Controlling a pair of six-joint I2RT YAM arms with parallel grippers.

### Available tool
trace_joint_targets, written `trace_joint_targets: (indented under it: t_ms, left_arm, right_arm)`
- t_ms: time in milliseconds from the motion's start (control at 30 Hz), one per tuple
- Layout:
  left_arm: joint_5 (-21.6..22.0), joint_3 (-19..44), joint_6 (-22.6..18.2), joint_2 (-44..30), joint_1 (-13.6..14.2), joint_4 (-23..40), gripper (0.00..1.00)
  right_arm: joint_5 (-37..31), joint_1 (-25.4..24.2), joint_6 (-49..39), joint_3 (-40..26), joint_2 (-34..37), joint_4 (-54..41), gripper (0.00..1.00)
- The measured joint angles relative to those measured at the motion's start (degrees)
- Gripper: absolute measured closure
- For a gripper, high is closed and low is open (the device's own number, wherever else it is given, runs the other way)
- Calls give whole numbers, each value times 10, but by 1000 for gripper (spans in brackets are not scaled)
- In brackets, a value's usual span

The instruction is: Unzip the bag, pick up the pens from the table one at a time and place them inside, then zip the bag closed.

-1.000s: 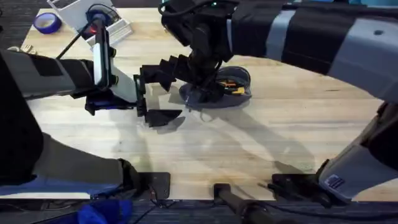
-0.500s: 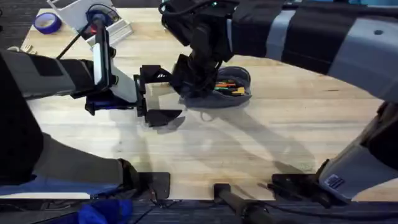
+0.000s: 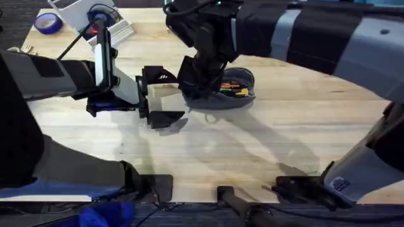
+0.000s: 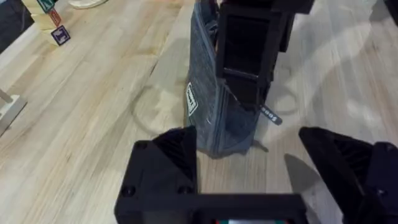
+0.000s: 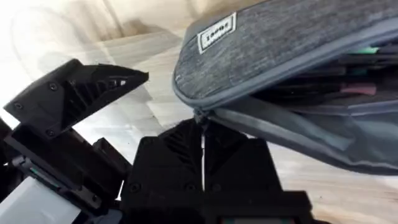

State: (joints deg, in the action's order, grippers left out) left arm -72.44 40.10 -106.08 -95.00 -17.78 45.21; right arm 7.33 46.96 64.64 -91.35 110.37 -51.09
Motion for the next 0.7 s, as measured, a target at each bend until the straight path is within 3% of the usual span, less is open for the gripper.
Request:
trace_joint_targets:
  t_ms: [200,700]
  left_arm:
    - [0,0,0,0,0,0,7]
    - [0,0,0,0,0,0,8]
  right_arm:
    - [45,-20,-39,0,0,-2,969]
    - [230,-104,-198,0,0,-3,969]
